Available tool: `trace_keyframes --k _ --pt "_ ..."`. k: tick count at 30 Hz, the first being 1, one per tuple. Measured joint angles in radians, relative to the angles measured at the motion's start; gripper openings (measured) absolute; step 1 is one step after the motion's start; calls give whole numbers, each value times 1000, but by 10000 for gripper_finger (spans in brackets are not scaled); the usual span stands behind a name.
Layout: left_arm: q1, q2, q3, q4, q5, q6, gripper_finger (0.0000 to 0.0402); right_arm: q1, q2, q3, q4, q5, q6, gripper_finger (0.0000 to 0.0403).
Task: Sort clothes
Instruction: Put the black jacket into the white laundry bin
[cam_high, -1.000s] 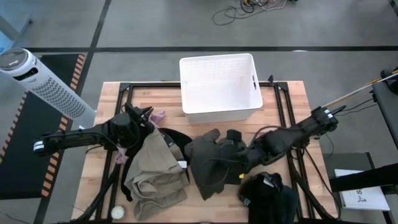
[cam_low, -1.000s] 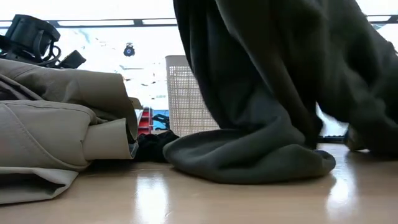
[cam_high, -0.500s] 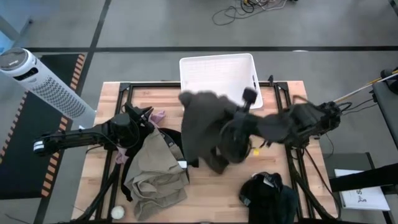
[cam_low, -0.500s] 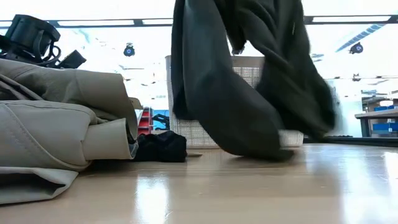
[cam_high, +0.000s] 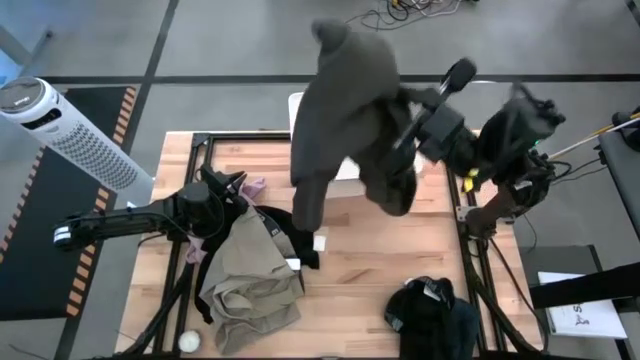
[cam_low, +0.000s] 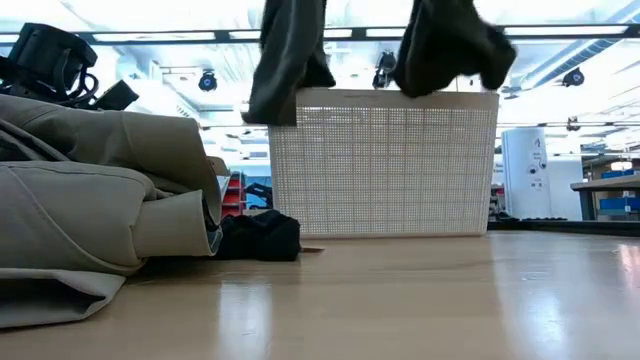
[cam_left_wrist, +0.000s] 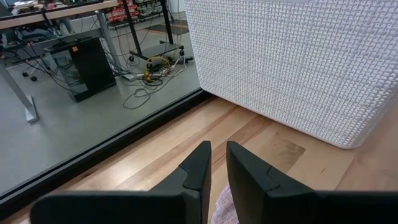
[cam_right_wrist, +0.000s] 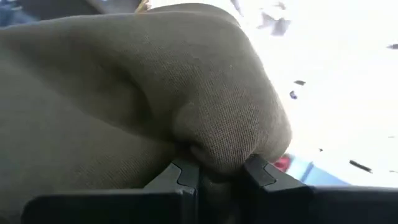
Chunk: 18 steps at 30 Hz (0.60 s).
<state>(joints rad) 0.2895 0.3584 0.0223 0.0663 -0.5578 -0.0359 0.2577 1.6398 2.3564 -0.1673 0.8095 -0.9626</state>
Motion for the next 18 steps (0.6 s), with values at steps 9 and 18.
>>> trace_keyframes --k 9,18 --pt "0 0 0 0 0 0 38 -170 0 0 216 -129 -120 34" --pt "0 0 0 0 0 0 38 -318 7 0 228 -223 6 34"
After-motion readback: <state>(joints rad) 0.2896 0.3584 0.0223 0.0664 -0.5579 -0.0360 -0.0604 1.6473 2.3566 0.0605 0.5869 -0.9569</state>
